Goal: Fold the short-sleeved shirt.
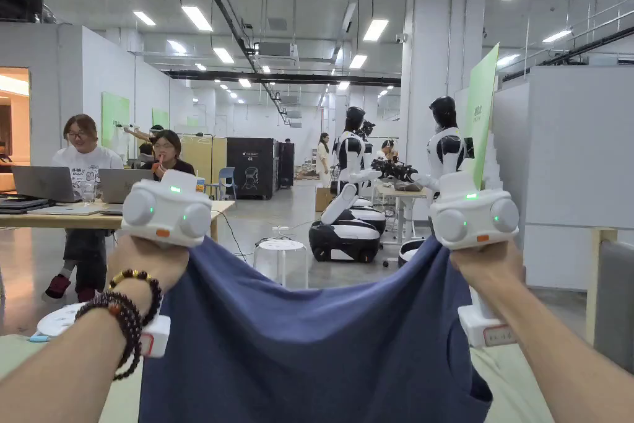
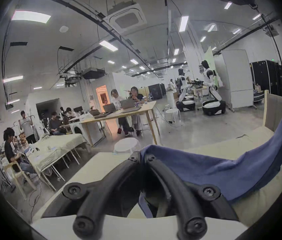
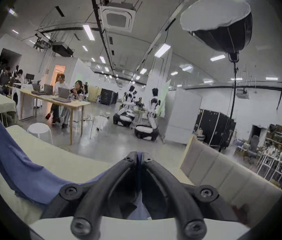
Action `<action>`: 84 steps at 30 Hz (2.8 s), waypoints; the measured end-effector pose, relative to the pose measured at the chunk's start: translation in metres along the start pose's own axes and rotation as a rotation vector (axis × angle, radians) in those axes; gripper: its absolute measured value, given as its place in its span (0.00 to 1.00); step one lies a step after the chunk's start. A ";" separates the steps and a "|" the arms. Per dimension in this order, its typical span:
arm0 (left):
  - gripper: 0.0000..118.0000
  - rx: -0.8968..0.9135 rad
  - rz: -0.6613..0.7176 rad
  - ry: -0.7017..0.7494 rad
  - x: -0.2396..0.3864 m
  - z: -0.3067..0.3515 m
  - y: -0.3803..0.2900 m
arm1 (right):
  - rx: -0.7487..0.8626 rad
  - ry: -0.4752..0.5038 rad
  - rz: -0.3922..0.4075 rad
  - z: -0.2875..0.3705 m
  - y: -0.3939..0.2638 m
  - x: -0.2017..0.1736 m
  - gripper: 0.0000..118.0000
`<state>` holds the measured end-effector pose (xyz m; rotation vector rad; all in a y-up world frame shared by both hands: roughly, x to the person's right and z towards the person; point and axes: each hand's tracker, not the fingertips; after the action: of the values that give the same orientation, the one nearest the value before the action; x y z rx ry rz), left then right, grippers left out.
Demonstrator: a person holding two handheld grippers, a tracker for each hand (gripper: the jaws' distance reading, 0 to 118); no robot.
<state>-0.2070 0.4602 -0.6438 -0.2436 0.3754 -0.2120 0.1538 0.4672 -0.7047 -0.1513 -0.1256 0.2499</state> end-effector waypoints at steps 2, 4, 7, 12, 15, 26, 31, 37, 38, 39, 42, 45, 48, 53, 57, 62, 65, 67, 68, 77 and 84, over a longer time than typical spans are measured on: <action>0.01 -0.029 -0.010 0.001 0.005 -0.008 -0.021 | -0.041 0.006 -0.009 -0.007 -0.017 -0.001 0.03; 0.01 -0.057 -0.002 0.005 0.005 -0.012 -0.032 | -0.067 0.010 -0.023 -0.010 -0.025 0.001 0.03; 0.01 -0.062 0.021 0.006 0.001 -0.007 -0.039 | -0.060 0.015 -0.037 -0.003 -0.029 0.007 0.03; 0.01 -0.030 0.011 -0.002 -0.008 0.031 -0.052 | -0.034 0.029 -0.022 0.036 -0.037 0.020 0.03; 0.01 -0.042 0.012 -0.013 -0.017 0.065 -0.066 | -0.035 0.038 -0.016 0.075 -0.049 0.026 0.03; 0.01 -0.113 0.053 -0.063 -0.038 0.193 -0.167 | -0.105 0.057 -0.008 0.223 -0.144 0.040 0.03; 0.01 -0.170 0.069 -0.109 -0.049 0.232 -0.227 | -0.141 0.083 0.008 0.281 -0.196 0.041 0.03; 0.01 -0.219 0.075 -0.124 -0.071 0.272 -0.302 | -0.161 0.104 0.137 0.347 -0.264 0.038 0.03; 0.01 -0.230 0.083 -0.127 -0.076 0.281 -0.313 | -0.172 0.108 0.149 0.358 -0.275 0.038 0.03; 0.01 -0.235 0.094 -0.131 -0.080 0.289 -0.323 | -0.176 0.111 0.151 0.367 -0.285 0.039 0.03; 0.01 -0.241 0.066 -0.139 -0.092 0.310 -0.356 | -0.196 0.114 0.156 0.395 -0.315 0.044 0.03; 0.01 -0.256 0.056 -0.140 -0.107 0.325 -0.382 | -0.245 0.116 0.155 0.416 -0.339 0.051 0.03; 0.01 -0.284 0.034 -0.142 -0.116 0.338 -0.401 | -0.291 0.119 0.154 0.434 -0.362 0.058 0.03; 0.01 -0.314 -0.036 -0.166 -0.111 0.351 -0.425 | -0.443 0.102 0.184 0.432 -0.405 0.063 0.03; 0.01 -0.360 -0.028 -0.159 -0.107 0.332 -0.448 | -0.518 0.113 0.171 0.419 -0.430 0.059 0.03; 0.04 -0.405 -0.023 -0.158 -0.104 0.322 -0.469 | -0.566 0.129 0.173 0.408 -0.443 0.056 0.06; 0.51 -0.389 -0.009 -0.165 -0.105 0.327 -0.468 | -0.518 0.117 0.115 0.415 -0.431 0.061 0.41; 0.81 -0.388 0.033 -0.163 -0.108 0.333 -0.461 | -0.512 0.117 0.088 0.420 -0.422 0.064 0.61; 1.00 -0.384 0.067 -0.178 -0.110 0.336 -0.456 | -0.498 0.119 0.069 0.423 -0.416 0.063 0.95; 0.00 -0.298 0.020 -0.171 -0.086 0.346 -0.413 | -0.447 0.105 0.137 0.411 -0.390 0.026 0.00; 0.00 -0.341 0.029 -0.215 -0.086 0.341 -0.412 | -0.443 0.143 0.119 0.408 -0.388 0.024 0.00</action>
<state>-0.2188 0.1567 -0.1949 -0.5917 0.1994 -0.0900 0.2100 0.1563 -0.2382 -0.6167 -0.0278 0.3267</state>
